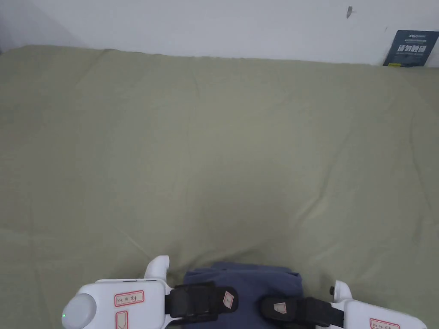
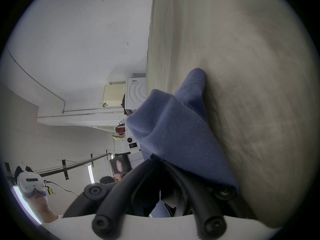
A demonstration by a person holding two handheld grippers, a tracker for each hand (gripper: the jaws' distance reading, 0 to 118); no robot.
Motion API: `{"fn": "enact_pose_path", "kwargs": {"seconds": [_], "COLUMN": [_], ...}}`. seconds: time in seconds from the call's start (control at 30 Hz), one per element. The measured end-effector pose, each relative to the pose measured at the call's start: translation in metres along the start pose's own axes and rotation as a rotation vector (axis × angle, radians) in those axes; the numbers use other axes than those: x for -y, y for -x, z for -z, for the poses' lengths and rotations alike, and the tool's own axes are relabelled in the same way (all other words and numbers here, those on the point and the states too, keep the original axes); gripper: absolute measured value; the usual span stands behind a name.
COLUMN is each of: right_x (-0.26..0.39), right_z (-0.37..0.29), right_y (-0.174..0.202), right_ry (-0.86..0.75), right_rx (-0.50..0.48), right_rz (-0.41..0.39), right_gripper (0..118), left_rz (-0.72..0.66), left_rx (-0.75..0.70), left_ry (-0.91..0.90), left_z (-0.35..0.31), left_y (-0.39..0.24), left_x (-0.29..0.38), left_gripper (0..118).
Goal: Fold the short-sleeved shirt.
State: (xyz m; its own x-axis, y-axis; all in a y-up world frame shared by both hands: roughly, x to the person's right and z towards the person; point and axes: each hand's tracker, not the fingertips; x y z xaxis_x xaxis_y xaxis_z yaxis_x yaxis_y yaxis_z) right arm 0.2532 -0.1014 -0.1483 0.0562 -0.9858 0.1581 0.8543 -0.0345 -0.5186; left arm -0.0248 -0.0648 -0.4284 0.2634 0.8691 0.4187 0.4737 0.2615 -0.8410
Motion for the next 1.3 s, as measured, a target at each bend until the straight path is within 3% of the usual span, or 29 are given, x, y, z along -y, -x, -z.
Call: {"fn": "enact_pose_path", "kwargs": {"seconds": [0.03,0.07,0.23,0.33,0.43,0.5,0.77,0.83,1.1,1.17,1.2,1.23,1.27,1.3], "right_x": [-0.003,-0.003,0.000,0.003,0.005,0.004,-0.009,-0.012,-0.020,-0.022,-0.023,-0.023,-0.024,-0.024], "right_z": [-0.002,-0.002,-0.007,-0.013,-0.023,-0.030,-0.051,-0.052,-0.051,-0.048,-0.047,-0.044,-0.042,-0.041], "right_y": [-0.003,-0.001,0.027,0.059,0.093,0.109,0.134,0.136,0.134,0.129,0.126,0.125,0.124,0.124], "right_ry": [0.000,0.002,-0.028,-0.067,-0.131,-0.162,-0.273,-0.296,-0.318,-0.321,-0.319,-0.322,-0.322,-0.317], "right_rx": [-0.001,0.005,0.162,0.291,0.455,0.494,0.532,0.556,0.601,0.611,0.601,0.595,0.590,0.583], "right_rz": [0.002,-0.003,-0.129,-0.267,-0.442,-0.495,-0.523,-0.517,-0.501,-0.486,-0.478,-0.468,-0.464,-0.462], "right_gripper": [0,0,0,0,0,0,0,0,0,0,0,0,0,0], "left_rz": [-0.007,-0.013,-0.005,-0.002,0.039,0.045,-0.048,-0.051,-0.107,-0.076,-0.079,-0.061,-0.040,0.007], "left_rx": [-0.008,-0.089,-0.039,-0.040,-0.142,-0.220,-0.418,-0.484,-0.494,-0.499,-0.508,-0.547,-0.609,-0.705], "left_ry": [-0.010,-0.039,0.015,0.022,0.005,-0.018,-0.034,-0.029,-0.008,0.003,0.021,0.009,-0.010,-0.051], "left_z": [-0.001,0.001,-0.009,-0.035,-0.089,-0.133,-0.291,-0.311,-0.339,-0.339,-0.341,-0.341,-0.342,-0.354], "left_y": [0.004,0.010,0.002,-0.003,-0.002,0.003,0.056,0.068,0.108,0.112,0.114,0.114,0.114,0.106], "left_x": [-0.003,-0.005,-0.010,-0.024,-0.045,-0.059,-0.133,-0.153,-0.212,-0.216,-0.218,-0.218,-0.219,-0.213], "left_gripper": [28,28,28,28,28,28,28,28,29,41,41,73,118,118]}}
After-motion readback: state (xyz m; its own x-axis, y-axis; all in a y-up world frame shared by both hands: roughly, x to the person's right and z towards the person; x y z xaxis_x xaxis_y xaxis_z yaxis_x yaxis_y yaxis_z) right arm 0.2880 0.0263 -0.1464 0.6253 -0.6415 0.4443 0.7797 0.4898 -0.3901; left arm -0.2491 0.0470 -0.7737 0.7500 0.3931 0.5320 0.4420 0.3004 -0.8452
